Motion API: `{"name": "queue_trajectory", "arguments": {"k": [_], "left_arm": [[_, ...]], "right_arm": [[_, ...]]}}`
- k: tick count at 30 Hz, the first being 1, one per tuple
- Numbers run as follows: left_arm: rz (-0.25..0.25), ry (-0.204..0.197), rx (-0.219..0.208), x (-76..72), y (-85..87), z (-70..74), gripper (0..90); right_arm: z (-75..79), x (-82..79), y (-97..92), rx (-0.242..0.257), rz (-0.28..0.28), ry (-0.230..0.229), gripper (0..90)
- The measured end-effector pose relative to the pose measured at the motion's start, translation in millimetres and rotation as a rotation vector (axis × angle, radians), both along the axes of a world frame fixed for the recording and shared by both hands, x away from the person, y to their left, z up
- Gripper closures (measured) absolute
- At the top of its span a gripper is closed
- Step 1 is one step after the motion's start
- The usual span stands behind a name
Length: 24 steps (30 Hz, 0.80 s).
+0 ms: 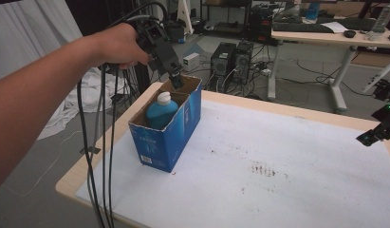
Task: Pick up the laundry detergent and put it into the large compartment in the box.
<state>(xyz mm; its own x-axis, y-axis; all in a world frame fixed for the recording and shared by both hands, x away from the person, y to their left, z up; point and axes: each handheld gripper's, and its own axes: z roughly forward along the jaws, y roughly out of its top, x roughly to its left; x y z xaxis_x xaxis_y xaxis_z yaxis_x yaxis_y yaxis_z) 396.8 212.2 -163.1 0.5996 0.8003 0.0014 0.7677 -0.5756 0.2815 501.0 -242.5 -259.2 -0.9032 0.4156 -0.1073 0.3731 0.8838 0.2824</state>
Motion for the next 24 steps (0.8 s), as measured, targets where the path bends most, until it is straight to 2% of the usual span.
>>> {"name": "queue_trajectory", "arguments": {"k": [2,4,7,8,12,15,20,24], "left_arm": [[-0.035,0.003,-0.002,-1.7,-9.8,-0.4,11.8],[-0.077,0.003,-0.004,-3.2,-19.9,-0.8,1.6],[-0.135,-0.007,0.006,-5.4,-34.6,-0.3,1.5],[-0.156,-0.002,0.022,-6.1,-42.7,0.1,1.5],[-0.153,0.001,0.036,-6.5,-58.0,0.0,1.6],[-0.135,0.0,0.029,-5.7,-67.8,-0.2,1.6],[-0.141,0.013,0.013,-5.5,-84.9,-1.1,1.6],[-0.154,-0.004,0.005,-5.7,-100.1,-2.7,1.6]], "right_arm": [[0.7,-1.6,-1.2,0.004,0.002,-0.003,2.1],[1.6,-3.6,-2.1,0.005,-0.001,-0.006,2.1],[2.6,-6.7,-2.8,0.003,-0.005,-0.007,2.1],[2.8,-7.1,-3.2,0.004,0.003,-0.009,2.1],[4.2,-10.6,-2.5,0.013,0.003,-0.015,2.1],[5.3,-12.2,-1.3,0.012,0.009,-0.019,2.1],[6.8,-14.8,1.6,0.013,0.014,-0.019,2.1],[6.7,-15.8,4.2,0.012,0.023,-0.019,2.1]]}}
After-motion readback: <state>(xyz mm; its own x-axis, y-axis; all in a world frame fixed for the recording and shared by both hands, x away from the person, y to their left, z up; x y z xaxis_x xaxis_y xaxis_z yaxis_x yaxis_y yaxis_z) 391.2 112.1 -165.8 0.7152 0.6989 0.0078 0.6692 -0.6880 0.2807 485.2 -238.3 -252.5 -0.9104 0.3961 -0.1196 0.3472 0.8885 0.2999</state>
